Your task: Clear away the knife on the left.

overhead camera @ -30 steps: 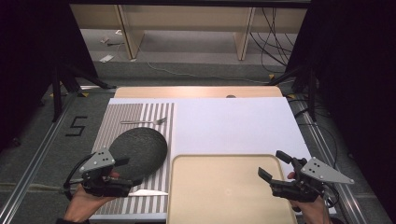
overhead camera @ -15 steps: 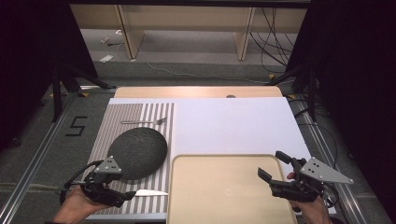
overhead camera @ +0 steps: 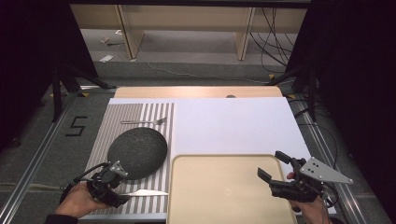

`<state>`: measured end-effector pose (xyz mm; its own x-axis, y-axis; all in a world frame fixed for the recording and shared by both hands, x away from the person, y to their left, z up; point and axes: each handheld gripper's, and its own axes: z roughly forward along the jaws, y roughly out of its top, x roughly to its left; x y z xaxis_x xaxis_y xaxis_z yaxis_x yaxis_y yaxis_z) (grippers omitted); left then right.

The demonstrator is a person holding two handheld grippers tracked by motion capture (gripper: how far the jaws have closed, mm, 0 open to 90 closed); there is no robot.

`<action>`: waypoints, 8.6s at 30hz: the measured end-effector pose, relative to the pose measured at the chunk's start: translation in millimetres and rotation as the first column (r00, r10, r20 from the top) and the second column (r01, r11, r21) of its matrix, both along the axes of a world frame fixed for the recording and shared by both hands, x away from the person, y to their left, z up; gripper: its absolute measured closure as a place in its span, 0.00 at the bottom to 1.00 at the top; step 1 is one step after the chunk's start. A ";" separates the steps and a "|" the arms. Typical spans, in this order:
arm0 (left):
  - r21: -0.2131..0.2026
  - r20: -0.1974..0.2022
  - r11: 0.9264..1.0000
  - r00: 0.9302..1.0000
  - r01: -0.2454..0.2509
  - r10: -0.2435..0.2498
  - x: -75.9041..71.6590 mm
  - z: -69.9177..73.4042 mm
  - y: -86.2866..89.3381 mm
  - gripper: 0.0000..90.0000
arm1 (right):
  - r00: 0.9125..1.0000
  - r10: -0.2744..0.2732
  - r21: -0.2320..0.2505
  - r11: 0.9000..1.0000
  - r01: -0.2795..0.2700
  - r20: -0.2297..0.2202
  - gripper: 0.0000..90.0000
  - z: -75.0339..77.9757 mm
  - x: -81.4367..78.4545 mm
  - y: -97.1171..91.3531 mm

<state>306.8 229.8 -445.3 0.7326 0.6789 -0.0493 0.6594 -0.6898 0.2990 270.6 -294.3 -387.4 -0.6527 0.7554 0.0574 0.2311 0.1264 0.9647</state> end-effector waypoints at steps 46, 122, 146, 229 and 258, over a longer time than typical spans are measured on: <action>0.232 -0.166 0.947 0.969 0.220 -0.185 10.6 -10.7 -35.2 0.89 | 1.000 0.000 -0.012 1.000 0.000 -0.007 0.19 -0.5 0.7 -0.1; -0.347 -0.301 0.938 0.948 -0.003 -0.108 29.6 5.2 -175.0 0.89 | 1.000 0.008 -0.015 1.000 -0.008 -0.004 0.19 0.1 -0.2 0.2; -0.276 -0.386 0.958 0.922 -0.075 -0.040 35.1 -24.7 -181.6 0.88 | 1.000 0.006 -0.020 1.000 -0.006 -0.003 0.19 0.2 -0.9 0.6; -0.180 -0.054 0.984 0.998 0.011 -0.021 51.5 -17.4 -192.2 1.00 | 1.000 0.005 -0.018 1.000 -0.004 0.004 0.20 1.4 -1.9 -0.5; -0.195 -0.049 0.980 0.998 -0.049 0.040 47.3 -19.0 -155.2 0.99 | 1.000 0.004 -0.018 1.000 -0.004 0.006 0.20 1.1 -1.6 -0.2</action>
<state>354.1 74.6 -464.4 0.6959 0.6847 -0.2164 0.7037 -0.5902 0.3955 269.0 -294.5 -386.3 -0.6559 0.7538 0.0402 0.2250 0.1444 0.9636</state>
